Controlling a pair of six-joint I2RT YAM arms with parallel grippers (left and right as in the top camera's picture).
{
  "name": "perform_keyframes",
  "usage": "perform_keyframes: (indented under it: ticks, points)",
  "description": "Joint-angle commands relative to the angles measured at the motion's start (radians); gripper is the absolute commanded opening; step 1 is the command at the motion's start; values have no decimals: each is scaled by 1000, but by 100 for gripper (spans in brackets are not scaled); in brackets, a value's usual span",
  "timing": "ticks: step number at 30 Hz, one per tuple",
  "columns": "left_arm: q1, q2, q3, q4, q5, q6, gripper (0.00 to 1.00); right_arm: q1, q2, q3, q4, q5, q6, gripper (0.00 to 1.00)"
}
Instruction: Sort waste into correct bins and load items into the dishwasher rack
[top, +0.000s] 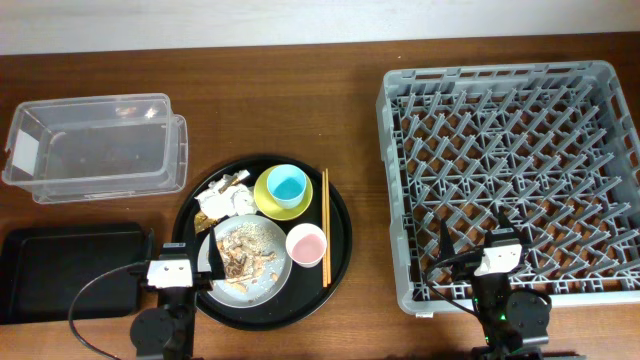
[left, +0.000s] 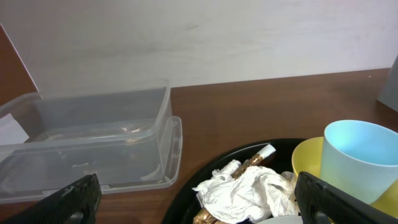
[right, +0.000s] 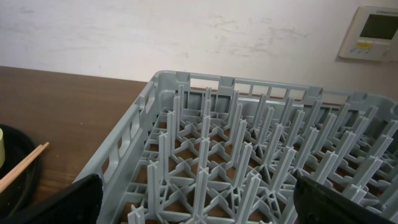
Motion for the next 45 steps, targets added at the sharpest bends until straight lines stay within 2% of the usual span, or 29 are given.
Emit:
perform_keyframes:
  ticks: [1,45]
  points:
    - [-2,-10,-4,-3,14,20,99,-7,-8,-8,-2,8,2,98]
    - [-21,-9,-4,-3,14,20,99,-7,-8,-8,-2,8,2,98]
